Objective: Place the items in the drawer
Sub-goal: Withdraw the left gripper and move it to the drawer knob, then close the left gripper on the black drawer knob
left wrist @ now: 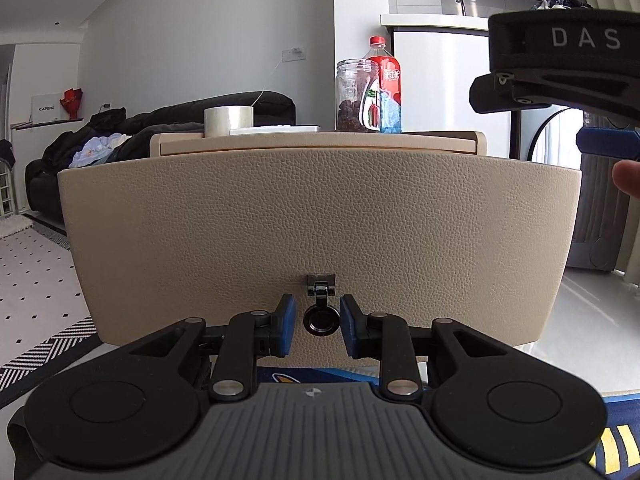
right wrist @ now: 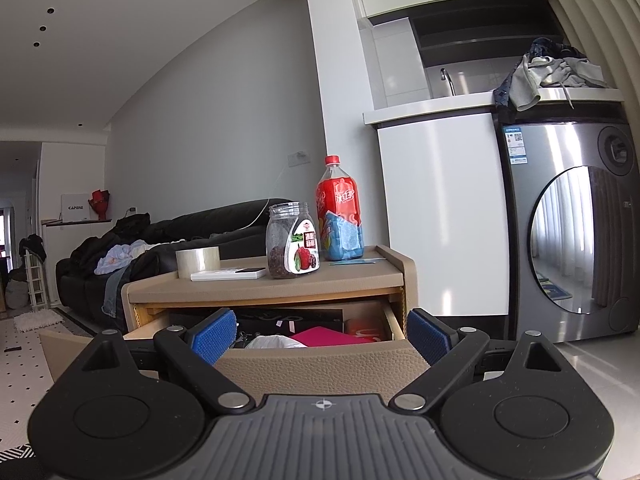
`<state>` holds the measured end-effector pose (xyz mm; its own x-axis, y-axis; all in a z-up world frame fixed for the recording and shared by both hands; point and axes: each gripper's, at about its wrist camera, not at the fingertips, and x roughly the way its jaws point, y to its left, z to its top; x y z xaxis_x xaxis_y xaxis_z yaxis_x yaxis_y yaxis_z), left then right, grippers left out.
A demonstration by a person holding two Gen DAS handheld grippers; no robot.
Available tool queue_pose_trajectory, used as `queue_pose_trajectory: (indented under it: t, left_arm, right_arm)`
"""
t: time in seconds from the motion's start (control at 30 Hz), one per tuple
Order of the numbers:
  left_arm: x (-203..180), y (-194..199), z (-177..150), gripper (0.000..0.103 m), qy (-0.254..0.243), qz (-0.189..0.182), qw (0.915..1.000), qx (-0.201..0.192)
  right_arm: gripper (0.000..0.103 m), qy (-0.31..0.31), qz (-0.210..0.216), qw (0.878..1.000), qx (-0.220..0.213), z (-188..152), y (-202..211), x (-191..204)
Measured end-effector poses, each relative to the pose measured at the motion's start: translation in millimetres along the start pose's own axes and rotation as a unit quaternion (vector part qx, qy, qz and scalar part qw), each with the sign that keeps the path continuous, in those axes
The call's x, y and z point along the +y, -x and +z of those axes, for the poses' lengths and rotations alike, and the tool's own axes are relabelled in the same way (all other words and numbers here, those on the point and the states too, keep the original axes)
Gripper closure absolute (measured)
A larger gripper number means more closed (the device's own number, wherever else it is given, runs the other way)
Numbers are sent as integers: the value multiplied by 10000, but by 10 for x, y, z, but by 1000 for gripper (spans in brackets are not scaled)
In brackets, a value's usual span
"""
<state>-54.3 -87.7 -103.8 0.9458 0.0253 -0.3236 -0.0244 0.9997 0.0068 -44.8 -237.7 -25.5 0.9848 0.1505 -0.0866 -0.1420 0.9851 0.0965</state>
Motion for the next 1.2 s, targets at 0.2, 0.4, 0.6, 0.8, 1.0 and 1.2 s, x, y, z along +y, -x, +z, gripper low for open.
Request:
queue_pose_trajectory:
  t: [0.2,0.4,0.6,0.8,1.0,1.2]
  left_arm:
    - [-43,-48,5,75,-49,-1,10000,-37]
    - [-44,-58,4,75,-37,41,9999,-128]
    - [-39,-93,25,75,-49,31,9999,-99]
    - [-46,-91,38,81,-71,78,9998,-188]
    - [-34,-86,17,84,-71,89,9996,-271]
    - [-17,-122,27,85,7,73,9998,-197]
  right_arm:
    - [8,-30,-25,10000,28,-8,-24,-29]
    - [8,-24,-17,10000,47,-17,-35,-33]
    - [8,8,1,10000,64,-25,-37,-25]
    - [8,6,-24,10000,79,-34,-51,-21]
    - [8,14,-42,10000,80,-39,-53,-25]
    - [8,22,-51,9999,89,-43,-61,-29]
